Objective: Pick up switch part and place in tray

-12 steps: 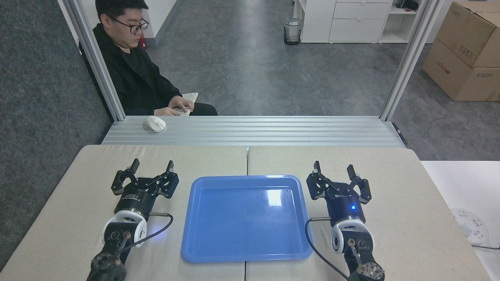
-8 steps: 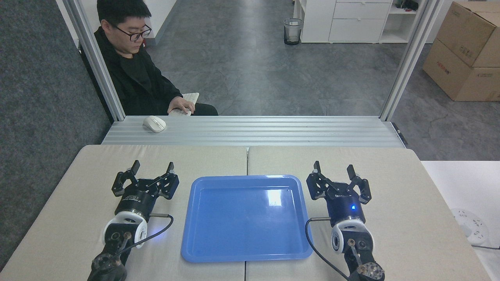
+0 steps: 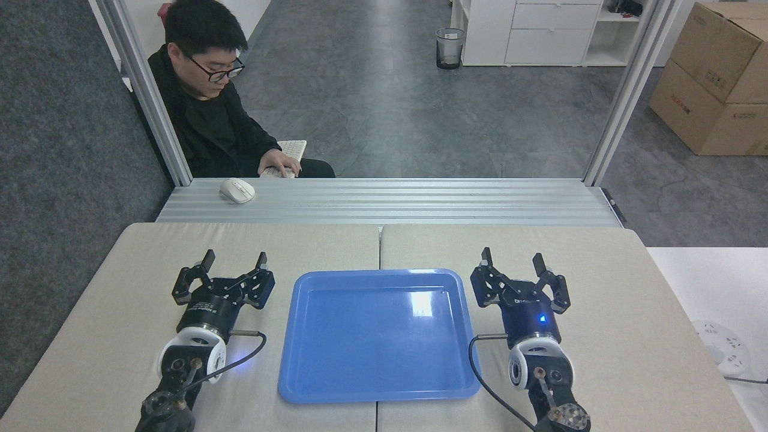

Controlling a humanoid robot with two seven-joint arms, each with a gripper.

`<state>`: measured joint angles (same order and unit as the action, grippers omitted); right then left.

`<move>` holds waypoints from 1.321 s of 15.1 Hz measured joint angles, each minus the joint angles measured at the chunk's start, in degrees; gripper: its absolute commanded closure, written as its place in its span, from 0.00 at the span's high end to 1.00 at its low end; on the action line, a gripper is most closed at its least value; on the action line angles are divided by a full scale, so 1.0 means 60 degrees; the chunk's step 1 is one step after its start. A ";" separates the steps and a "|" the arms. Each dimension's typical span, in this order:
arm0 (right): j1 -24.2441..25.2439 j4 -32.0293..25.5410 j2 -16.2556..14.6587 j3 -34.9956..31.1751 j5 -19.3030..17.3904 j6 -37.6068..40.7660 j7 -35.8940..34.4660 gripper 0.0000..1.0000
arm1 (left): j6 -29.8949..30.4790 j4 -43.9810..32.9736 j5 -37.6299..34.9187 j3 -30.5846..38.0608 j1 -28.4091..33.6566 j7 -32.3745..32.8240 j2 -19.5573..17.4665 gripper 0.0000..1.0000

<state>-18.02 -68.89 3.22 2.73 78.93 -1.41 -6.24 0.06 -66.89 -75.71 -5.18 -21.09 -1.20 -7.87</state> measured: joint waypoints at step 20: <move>0.0000 0.0006 0.0005 -0.0013 0.0000 0.0000 -0.0025 1.00 | -0.0007 0.0035 0.0172 0.0115 -0.0097 -0.0510 -0.0025 0.99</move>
<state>-18.02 -68.86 3.25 2.65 78.93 -1.40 -6.39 0.02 -66.68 -74.68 -4.49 -21.67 -4.26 -8.02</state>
